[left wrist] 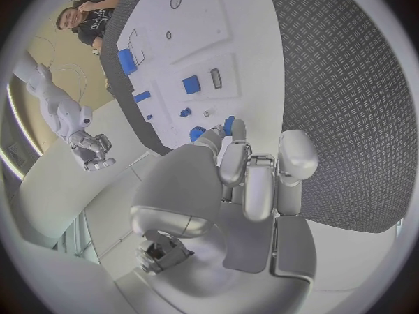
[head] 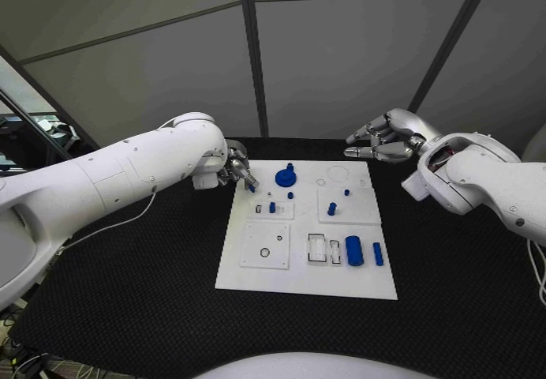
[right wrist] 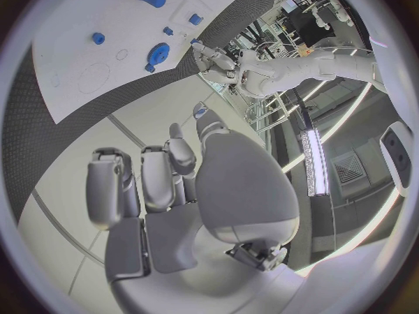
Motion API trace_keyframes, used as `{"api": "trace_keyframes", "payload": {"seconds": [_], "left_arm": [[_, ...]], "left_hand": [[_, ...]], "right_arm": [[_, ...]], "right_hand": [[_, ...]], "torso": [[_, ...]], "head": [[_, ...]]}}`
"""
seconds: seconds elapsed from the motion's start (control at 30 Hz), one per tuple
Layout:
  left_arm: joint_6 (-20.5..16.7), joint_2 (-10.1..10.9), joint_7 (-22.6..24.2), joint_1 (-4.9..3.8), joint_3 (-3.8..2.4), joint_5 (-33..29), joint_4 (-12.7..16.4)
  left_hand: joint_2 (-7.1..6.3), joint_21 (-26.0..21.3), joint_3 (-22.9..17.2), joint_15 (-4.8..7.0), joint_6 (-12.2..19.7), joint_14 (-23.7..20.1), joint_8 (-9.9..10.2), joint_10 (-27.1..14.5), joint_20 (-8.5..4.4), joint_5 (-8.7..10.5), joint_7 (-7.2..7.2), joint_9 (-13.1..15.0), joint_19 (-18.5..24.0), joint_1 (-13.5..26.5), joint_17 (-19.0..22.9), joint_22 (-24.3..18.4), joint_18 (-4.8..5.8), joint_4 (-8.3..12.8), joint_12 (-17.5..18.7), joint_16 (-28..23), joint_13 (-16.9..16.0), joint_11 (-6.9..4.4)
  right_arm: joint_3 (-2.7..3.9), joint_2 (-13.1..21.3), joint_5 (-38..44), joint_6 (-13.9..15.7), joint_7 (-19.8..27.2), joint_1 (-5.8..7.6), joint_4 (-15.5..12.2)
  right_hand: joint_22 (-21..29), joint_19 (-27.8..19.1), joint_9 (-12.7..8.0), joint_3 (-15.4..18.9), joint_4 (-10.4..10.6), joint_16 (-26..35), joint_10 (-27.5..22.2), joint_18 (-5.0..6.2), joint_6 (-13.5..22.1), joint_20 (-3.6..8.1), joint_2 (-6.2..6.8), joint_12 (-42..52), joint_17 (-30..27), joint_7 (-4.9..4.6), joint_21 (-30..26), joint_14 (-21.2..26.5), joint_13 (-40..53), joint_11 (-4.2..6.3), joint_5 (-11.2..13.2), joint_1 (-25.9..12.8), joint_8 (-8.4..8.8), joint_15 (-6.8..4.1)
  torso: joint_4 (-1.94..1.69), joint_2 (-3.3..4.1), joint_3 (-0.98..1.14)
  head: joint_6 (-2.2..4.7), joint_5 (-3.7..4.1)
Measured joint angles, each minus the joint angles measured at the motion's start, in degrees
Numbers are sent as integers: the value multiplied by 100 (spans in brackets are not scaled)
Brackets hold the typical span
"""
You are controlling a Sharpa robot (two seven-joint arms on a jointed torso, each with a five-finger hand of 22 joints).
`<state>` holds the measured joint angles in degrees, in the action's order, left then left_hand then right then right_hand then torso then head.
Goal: Assemble the parts on the task board
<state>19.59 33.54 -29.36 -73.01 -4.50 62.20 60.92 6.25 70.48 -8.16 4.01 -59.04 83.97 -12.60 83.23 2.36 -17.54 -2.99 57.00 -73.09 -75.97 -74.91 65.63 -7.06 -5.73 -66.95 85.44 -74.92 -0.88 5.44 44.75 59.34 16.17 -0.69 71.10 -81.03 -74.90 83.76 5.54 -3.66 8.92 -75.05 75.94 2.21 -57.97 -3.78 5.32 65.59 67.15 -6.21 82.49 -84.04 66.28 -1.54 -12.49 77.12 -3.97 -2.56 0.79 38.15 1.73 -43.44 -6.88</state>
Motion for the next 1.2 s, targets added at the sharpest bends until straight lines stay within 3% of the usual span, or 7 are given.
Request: {"api": "trace_keyframes", "payload": {"seconds": [0.13, 0.27, 0.57, 0.87, 1.2], "left_arm": [[-185, 274, -32, 11, 0, -121, 446], [-429, 487, -62, 67, 2, -199, 813], [-973, 768, -124, 302, 27, -187, 1428], [-1277, 849, -164, 474, 31, -29, 1666], [-1334, 851, -200, 586, 32, 93, 1735]], "left_hand": [[33, 45, 0, 0, 19, 0, -33, 0, -34, -40, -19, 53, -47, 40, 0, 63, 1, 0, -5, 0, 0, 0], [-23, 77, -10, 0, 18, 0, -61, 0, -41, -63, -18, 86, -82, 106, 0, 106, -1, -10, -5, 35, 0, 0], [-59, 185, -64, 40, -15, 0, -80, 1, -51, -63, 15, 123, -176, 203, 0, 234, 1, 29, -99, 95, 4, -1], [-67, 210, -104, 40, -14, -1, -105, 1, -51, -62, 14, 146, -215, 255, 0, 281, 1, 69, -156, 109, 3, -1], [-68, 210, -117, 40, -13, -1, -104, 1, -50, -60, 13, 162, -215, 255, 0, 280, 1, 82, -157, 109, -3, -1]], "right_arm": [[0, 10, 0, -2, 0, 0, 6], [0, 13, 0, -3, 0, 0, 12], [-1, -5, -1, -11, 3, 0, 27], [-1, -5, -1, -20, 4, 0, 27], [-1, -1, -1, -28, 5, 0, 24]], "right_hand": [[0, 0, 0, 0, 0, 0, 0, 0, 0, 0, 0, 0, 0, 0, 0, 0, 0, 0, 0, 0, 0, 0], [0, 0, -1, 0, 0, 0, 0, 0, 0, 0, 0, 0, 0, 0, 0, 0, 0, 0, 0, 0, 0, 0], [0, 0, -1, 0, 0, 0, 0, 0, 0, 0, 0, 0, 0, 0, 0, 0, 0, 0, 0, 0, 0, 0], [0, 0, -2, 0, 0, 0, 0, 0, 0, 0, 0, 0, 0, 0, 0, 0, 1, 0, 0, 0, 0, 0], [0, 0, -3, 0, 0, 0, 0, 0, 0, 0, 0, 0, 0, 0, 0, 0, 1, 0, 0, 0, 0, 0]], "torso": [[-15, -12, 1], [-25, -20, 2], [-30, -29, 5], [-31, -24, 4], [-31, -19, 1]], "head": [[-8, -2], [-9, -2], [-21, -27], [-29, -24], [-48, -26]]}}
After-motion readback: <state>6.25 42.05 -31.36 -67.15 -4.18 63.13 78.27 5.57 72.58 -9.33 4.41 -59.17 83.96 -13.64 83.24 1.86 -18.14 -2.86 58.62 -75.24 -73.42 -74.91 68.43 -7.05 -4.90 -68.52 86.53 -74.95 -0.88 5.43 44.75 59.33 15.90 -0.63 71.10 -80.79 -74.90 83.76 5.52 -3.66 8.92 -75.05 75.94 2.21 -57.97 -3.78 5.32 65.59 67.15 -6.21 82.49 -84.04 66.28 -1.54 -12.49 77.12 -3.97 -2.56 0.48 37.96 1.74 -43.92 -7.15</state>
